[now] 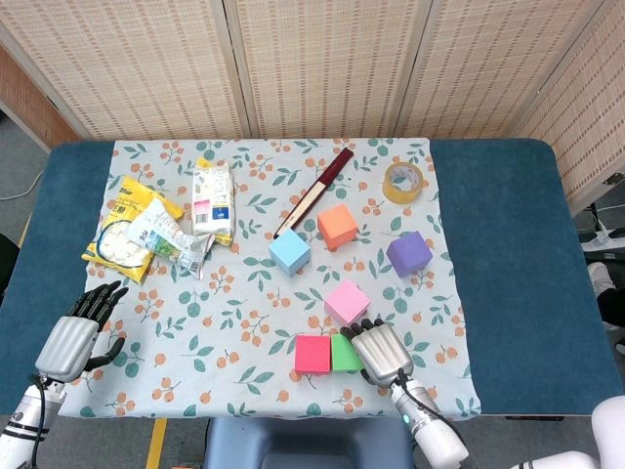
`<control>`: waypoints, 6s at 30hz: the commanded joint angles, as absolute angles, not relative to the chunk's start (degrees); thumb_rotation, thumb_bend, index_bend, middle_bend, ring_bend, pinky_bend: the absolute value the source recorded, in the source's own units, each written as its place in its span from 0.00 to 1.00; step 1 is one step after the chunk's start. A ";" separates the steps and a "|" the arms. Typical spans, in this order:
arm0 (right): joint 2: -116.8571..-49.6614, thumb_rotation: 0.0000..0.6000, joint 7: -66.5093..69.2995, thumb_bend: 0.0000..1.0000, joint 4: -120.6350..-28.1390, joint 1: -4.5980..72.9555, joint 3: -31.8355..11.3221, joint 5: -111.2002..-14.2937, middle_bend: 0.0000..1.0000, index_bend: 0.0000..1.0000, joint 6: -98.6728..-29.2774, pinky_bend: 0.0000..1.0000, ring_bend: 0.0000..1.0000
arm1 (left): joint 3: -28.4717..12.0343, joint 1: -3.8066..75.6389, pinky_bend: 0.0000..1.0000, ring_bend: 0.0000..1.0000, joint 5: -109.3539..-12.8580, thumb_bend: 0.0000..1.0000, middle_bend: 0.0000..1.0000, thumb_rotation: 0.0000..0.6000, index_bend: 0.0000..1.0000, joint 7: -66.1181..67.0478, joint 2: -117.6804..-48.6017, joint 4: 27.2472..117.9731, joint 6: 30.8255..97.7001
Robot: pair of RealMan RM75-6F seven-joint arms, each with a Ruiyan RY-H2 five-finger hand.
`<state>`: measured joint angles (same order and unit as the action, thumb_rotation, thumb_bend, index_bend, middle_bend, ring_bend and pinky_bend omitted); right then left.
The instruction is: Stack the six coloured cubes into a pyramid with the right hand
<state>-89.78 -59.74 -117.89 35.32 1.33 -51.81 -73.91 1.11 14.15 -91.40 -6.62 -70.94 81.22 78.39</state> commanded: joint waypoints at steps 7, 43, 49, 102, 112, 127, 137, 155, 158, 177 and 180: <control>-90.92 1.00 -60.94 0.18 -118.08 35.98 1.15 -49.31 0.28 0.64 -74.80 0.34 0.23 | 1.08 14.10 0.12 0.00 -91.43 0.41 0.00 1.00 0.00 -7.15 -70.66 81.31 78.64; -76.76 1.00 -53.32 0.18 -128.42 35.61 6.44 -54.48 0.02 0.00 -75.11 0.30 0.04 | 1.03 14.26 0.12 0.00 -91.90 0.41 0.01 1.00 0.00 -7.76 -70.98 80.73 79.01; -65.91 1.00 -35.32 0.18 -123.05 27.87 14.32 -74.02 0.00 0.00 -77.34 0.28 0.00 | 1.46 16.01 0.12 0.00 -94.58 0.40 0.03 1.00 0.00 -11.73 -73.04 77.94 78.47; -87.09 1.00 -61.17 0.15 -94.90 49.85 -5.42 -51.53 0.00 0.06 -51.50 0.09 0.00 | -3.67 26.15 0.12 0.01 -84.22 0.40 0.05 1.00 0.00 -7.33 -74.22 81.06 65.97; -87.20 1.00 -56.09 0.15 -94.96 49.27 -5.37 -51.41 0.39 0.78 -55.88 0.42 0.32 | -2.78 25.52 0.12 0.01 -84.29 0.41 0.05 1.00 0.00 -6.88 -73.49 80.78 66.11; -65.96 1.00 -45.21 0.15 -117.96 37.12 3.95 -61.85 0.42 0.83 -65.79 0.45 0.36 | 0.47 17.85 0.11 0.01 -87.17 0.41 0.05 1.00 0.00 -1.30 -74.12 77.97 77.40; -69.91 1.00 -48.24 0.15 -118.67 31.00 7.01 -64.16 0.42 0.83 -72.59 0.45 0.36 | 1.64 14.33 0.11 0.01 -89.16 0.41 0.05 1.00 0.00 -3.53 -75.05 74.08 82.42; -81.59 1.00 -63.88 0.15 -121.82 31.52 2.70 -51.12 0.42 0.83 -79.29 0.45 0.36 | 1.18 14.10 0.11 0.01 -90.72 0.41 0.05 1.00 0.00 -7.79 -73.24 74.21 82.51; -83.11 1.00 -65.31 0.15 -121.21 32.32 1.37 -48.95 0.42 0.83 -79.87 0.45 0.36 | 1.09 14.13 0.11 0.01 -90.72 0.41 0.05 1.00 0.00 -7.86 -73.17 74.28 82.25; -88.69 1.00 -70.07 0.15 -120.19 36.10 -0.54 -41.79 0.42 0.83 -82.75 0.45 0.36 | 0.57 14.18 0.10 0.01 -90.44 0.41 0.05 1.00 0.00 -8.80 -72.62 74.31 81.04; -89.22 1.00 -70.63 0.15 -120.00 36.37 -0.31 -41.63 0.42 0.82 -83.46 0.45 0.36 | 0.49 14.19 0.10 0.01 -90.48 0.41 0.05 1.00 0.00 -9.01 -72.55 74.26 81.02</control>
<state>-89.08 -70.49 -120.07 36.28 -0.39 -41.70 -83.32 0.50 14.18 -90.47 -9.00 -72.56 74.27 81.01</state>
